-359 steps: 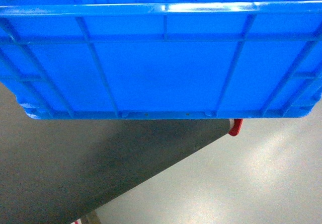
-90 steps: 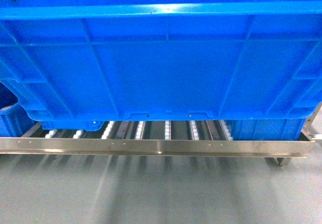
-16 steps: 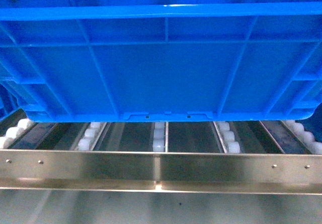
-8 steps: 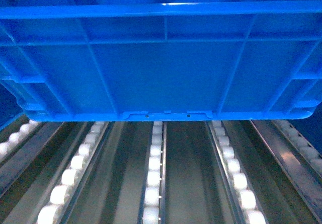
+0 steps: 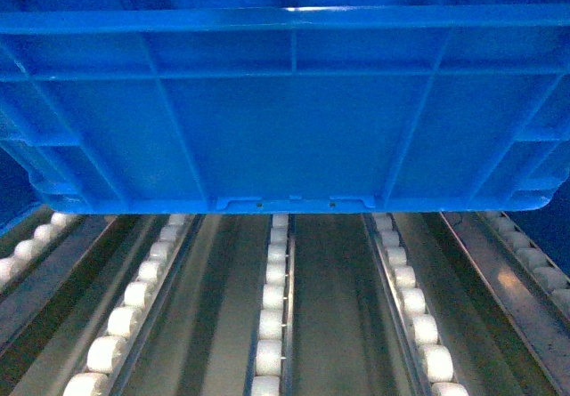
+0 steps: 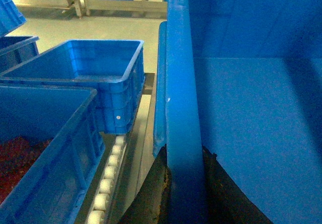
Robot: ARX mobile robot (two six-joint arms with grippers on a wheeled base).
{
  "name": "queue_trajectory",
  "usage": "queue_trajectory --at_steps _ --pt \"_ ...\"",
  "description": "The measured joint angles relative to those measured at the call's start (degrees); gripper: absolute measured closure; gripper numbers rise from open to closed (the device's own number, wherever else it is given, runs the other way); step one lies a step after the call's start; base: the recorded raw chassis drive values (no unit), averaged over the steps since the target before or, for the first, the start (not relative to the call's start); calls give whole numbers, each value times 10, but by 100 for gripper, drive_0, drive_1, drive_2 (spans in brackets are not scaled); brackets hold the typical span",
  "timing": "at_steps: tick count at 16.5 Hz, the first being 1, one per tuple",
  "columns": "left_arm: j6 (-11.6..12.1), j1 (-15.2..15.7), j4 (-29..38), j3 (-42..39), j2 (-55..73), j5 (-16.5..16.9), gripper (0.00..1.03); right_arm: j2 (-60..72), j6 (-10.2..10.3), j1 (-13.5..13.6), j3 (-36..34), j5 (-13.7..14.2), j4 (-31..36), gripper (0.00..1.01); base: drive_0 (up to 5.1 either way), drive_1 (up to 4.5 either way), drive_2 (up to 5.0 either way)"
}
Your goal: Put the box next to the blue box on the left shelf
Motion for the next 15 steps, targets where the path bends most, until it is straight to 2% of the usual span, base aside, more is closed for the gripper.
queue_trajectory --at_steps 15 --pt "0 0 0 0 0 0 92 0 0 0 0 0 0 92 0 0 0"
